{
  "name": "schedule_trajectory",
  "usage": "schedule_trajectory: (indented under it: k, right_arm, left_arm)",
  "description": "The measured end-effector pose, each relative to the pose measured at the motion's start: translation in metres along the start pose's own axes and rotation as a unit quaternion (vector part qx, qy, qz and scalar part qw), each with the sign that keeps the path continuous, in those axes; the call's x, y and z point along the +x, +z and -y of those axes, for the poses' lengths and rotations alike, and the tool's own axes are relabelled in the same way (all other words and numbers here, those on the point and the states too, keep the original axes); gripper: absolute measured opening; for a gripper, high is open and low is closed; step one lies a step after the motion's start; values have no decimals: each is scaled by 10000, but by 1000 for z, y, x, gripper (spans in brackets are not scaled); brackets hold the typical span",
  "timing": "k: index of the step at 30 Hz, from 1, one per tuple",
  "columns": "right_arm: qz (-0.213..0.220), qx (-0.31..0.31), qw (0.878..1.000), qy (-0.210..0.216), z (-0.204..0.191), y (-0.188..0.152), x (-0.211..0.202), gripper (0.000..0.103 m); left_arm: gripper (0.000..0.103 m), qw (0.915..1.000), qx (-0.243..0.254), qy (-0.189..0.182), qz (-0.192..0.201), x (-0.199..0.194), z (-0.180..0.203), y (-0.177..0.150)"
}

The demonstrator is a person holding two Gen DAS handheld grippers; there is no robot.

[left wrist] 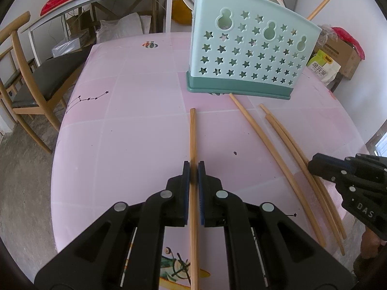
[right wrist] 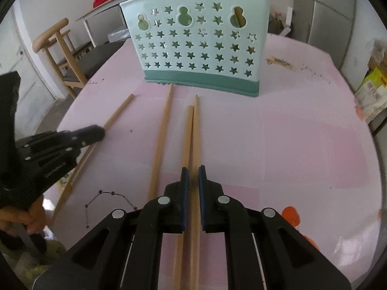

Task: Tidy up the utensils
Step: 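Grasp a chopstick with the right tool while the left tool holds its chopstick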

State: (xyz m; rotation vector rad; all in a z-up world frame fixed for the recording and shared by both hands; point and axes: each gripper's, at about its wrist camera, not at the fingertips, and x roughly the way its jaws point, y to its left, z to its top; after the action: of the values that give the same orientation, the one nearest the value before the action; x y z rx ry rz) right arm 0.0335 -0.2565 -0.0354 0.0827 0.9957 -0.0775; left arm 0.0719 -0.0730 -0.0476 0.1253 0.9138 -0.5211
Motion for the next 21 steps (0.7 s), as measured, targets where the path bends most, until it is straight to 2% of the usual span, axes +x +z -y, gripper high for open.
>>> schedule_trajectory:
  k: [5,11,14,16,21]
  right_arm:
    - [6,310,9993,-231,23,0,4,8]
    - [-104,504,9987,43,36,-1,5,8]
    - [-143,541,9983,187,39,0,4,9]
    - [-163,503,9984,185,38,3,5,10]
    - [-196,308,9993,76,31,14,10,10]
  left_arm:
    - [5,10000,-10,57,-66,-1,0,0]
    - [5,9996,-105,3,-265,-2,-2,4]
    - [12,9986,-251,-176,-422,1,-6,11]
    - [16,9982,-273,-174,-495,5,-7,16]
    - [16,9977,-171,-92,-648,16,-8,34]
